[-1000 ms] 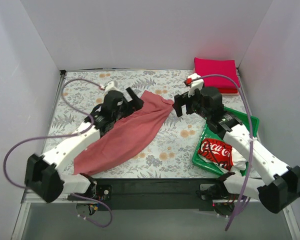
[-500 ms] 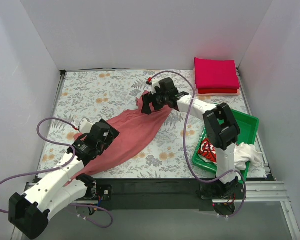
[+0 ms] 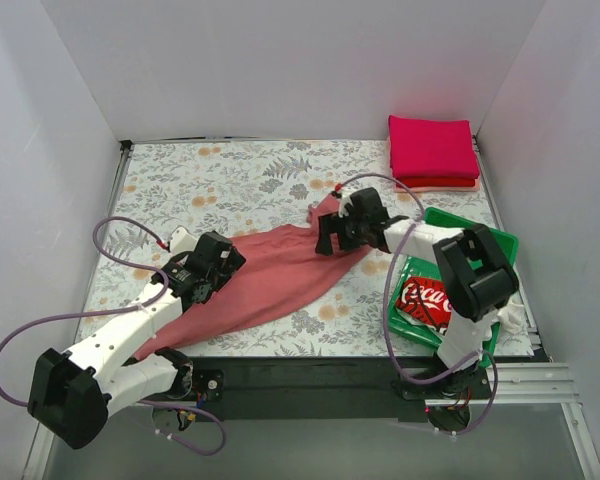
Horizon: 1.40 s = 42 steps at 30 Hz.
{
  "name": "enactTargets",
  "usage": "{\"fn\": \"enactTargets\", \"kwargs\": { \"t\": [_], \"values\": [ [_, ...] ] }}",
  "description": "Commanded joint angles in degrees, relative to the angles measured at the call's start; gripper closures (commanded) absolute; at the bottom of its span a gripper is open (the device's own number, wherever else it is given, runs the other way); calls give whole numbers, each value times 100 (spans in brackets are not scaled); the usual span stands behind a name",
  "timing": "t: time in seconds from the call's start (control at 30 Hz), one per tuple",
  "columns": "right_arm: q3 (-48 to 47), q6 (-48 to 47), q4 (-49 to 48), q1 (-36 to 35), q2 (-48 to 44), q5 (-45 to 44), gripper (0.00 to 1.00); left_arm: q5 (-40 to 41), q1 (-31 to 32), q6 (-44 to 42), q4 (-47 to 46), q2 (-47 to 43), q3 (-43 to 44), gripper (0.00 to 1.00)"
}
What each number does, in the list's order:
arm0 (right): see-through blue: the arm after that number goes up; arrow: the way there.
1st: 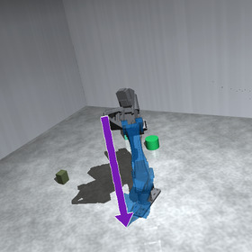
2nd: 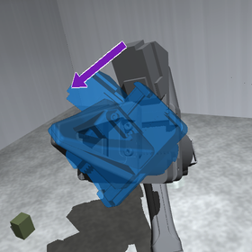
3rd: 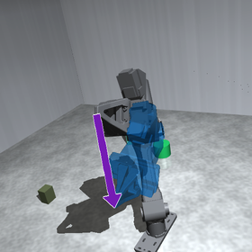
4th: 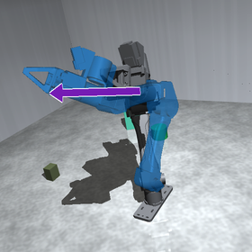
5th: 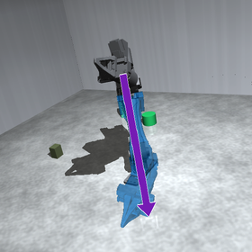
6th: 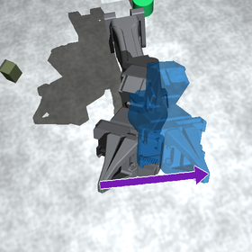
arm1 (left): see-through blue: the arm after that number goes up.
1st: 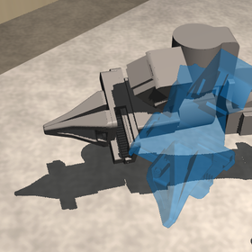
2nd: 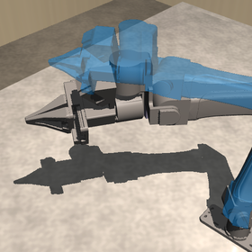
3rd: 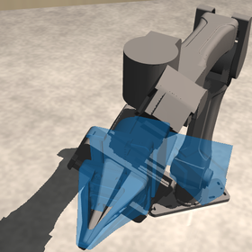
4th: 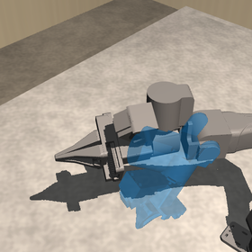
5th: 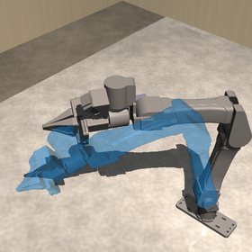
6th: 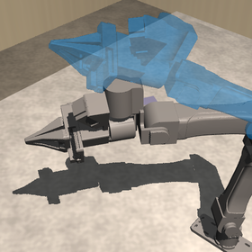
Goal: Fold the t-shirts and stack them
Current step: Flatten the tshirt out
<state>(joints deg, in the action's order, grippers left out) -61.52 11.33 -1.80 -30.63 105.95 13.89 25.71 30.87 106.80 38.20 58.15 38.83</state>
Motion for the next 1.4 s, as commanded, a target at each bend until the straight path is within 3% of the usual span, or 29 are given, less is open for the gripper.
{"fn": "enactTargets", "kwargs": {
  "t": [0.0,0.13,0.3,0.57,0.7,0.87,0.97,1.07,1.1,1.17,1.2,1.23,1.3,1.37],
  "values": [
    [1225,527,593,382,-565,-623,2,180,-107,-221,-294,108,274,2],
    [1765,625,620,400,-1758,-888,2,-145,-388,-502,-620,284,257,2],
    [1433,326,629,400,-2298,-1037,2,-839,-1195,-792,-830,644,222,2],
    [27,220,1067,541,-1148,-2170,2,-832,-1777,-1153,-1665,1382,590,2],
    [-781,168,1208,550,-454,-2285,2,-1278,-2610,-1381,-1859,2243,986,2],
    [-1345,282,1411,558,285,-2707,2,-1691,-2718,-1627,-2220,3026,1179,2],
    [-1556,326,1437,558,610,-2629,2,-1981,-2718,-1680,-2351,3456,1224,9],
    [-1644,335,1446,558,822,-2305,12,-2158,-2718,-1768,-2483,3738,1206,19],
    [-1636,361,1446,558,839,-2251,19,-2184,-2718,-1838,-2501,3800,1206,24],
    [-1609,361,1446,558,839,-2206,33,-2158,-2718,-1926,-2501,3967,1258,53],
    [-1609,361,1455,558,822,-2241,65,-2202,-2718,-2066,-2492,4011,1294,76],
    [-1618,352,1455,558,770,-2250,80,-2272,-2718,-2102,-2475,4020,1329,100],
    [-1627,335,1455,558,655,-2285,98,-2517,-2701,-2207,-2571,3915,1294,100],
    [-1627,299,1446,550,383,-2277,99,-2563,-2692,-2269,-2685,3496,1137,100]
  ]
}}
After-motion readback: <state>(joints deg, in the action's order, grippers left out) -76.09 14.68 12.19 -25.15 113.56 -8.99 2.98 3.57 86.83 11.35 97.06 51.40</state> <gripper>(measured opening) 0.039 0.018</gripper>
